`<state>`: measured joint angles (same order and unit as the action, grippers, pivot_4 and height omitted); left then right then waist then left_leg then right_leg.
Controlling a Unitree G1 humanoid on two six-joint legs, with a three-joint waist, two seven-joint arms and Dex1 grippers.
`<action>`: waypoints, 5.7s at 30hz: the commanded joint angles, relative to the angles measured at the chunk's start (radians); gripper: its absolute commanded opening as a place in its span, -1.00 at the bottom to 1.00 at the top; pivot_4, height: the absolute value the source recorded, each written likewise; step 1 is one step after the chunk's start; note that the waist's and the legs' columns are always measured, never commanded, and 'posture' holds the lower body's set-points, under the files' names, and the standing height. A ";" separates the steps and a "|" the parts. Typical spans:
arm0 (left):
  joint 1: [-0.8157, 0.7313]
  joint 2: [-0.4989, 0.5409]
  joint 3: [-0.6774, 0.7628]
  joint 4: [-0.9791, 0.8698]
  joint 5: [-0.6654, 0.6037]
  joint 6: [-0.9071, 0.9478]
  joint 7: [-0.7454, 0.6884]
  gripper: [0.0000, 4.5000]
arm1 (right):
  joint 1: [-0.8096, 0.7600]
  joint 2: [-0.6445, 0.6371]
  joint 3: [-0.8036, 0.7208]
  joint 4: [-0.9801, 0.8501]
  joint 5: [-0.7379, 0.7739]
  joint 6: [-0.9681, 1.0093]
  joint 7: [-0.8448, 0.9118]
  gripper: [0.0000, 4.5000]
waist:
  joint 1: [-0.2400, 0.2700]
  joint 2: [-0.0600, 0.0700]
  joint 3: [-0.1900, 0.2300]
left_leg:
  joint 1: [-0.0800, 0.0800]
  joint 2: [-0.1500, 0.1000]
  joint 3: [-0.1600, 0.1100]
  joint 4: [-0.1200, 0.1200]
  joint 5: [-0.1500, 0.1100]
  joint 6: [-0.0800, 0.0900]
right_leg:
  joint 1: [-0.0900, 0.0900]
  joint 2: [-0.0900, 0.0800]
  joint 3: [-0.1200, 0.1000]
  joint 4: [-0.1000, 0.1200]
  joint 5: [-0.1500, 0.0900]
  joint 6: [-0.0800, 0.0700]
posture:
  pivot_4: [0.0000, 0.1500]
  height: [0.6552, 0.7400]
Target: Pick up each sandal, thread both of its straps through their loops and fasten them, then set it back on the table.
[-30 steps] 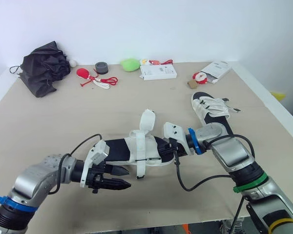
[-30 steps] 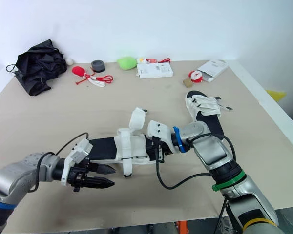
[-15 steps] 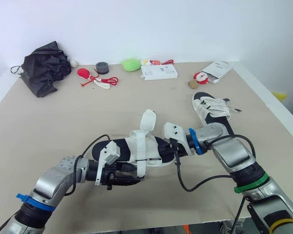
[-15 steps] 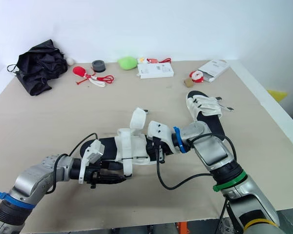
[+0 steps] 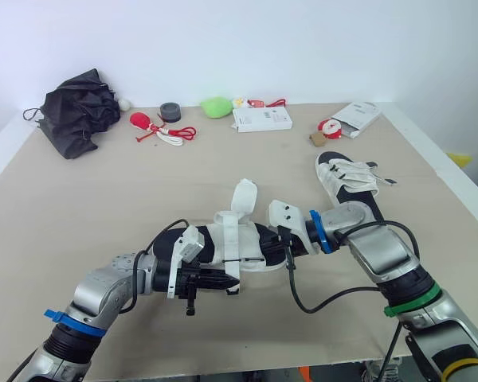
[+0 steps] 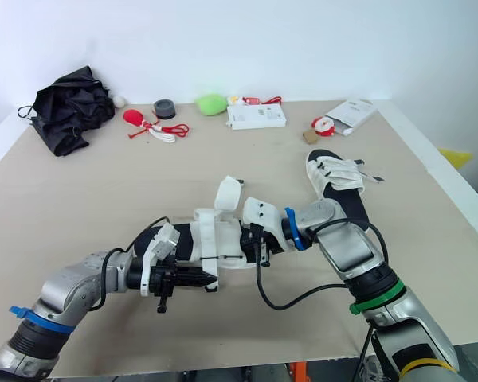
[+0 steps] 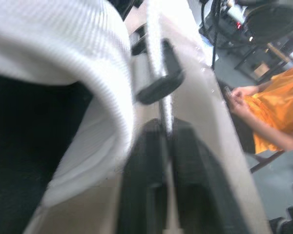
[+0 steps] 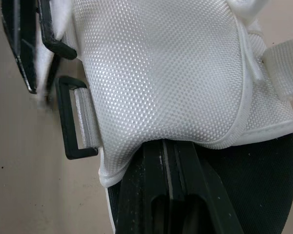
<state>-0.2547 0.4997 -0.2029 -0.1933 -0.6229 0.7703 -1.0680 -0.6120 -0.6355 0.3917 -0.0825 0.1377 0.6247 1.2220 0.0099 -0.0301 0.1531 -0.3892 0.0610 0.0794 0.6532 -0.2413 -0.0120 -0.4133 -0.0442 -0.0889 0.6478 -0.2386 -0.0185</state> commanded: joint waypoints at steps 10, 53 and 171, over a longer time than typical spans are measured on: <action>-0.037 0.236 0.101 -0.116 -0.352 0.471 -0.086 -0.97 | 0.023 -0.018 0.063 0.050 -0.031 0.016 0.005 -1.00 | -0.005 0.000 0.000 | 0.001 0.002 0.000 -0.002 -0.006 -0.003 | 0.000 0.004 0.001 0.000 -0.006 -0.003 | 1.00 1.00; -0.326 -0.147 0.341 0.568 -1.303 0.437 1.240 -0.86 | 0.028 -0.013 0.066 0.050 -0.022 0.015 -0.019 -1.00 | -0.001 -0.004 0.002 | 0.004 -0.008 -0.003 0.002 0.001 -0.002 | 0.006 -0.004 0.000 0.001 0.000 0.003 | 1.00 1.00; -0.818 -0.443 0.406 0.863 0.007 -0.016 0.227 -0.98 | 0.100 -0.018 0.028 -0.035 0.009 0.073 -0.077 -1.00 | -0.006 -0.017 0.011 | -0.001 -0.012 0.000 -0.014 0.011 -0.013 | -0.003 -0.010 -0.002 -0.002 0.000 0.009 | 1.00 1.00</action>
<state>-1.1008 0.0569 0.2390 0.8309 -0.6168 0.8159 -0.7672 -0.5564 -0.6410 0.3576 -0.1557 0.1814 0.6572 1.1539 0.0037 -0.0469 0.1637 -0.3899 0.0493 0.0791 0.6390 -0.2302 -0.0249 -0.4167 -0.0546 -0.0896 0.6456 -0.2388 -0.0100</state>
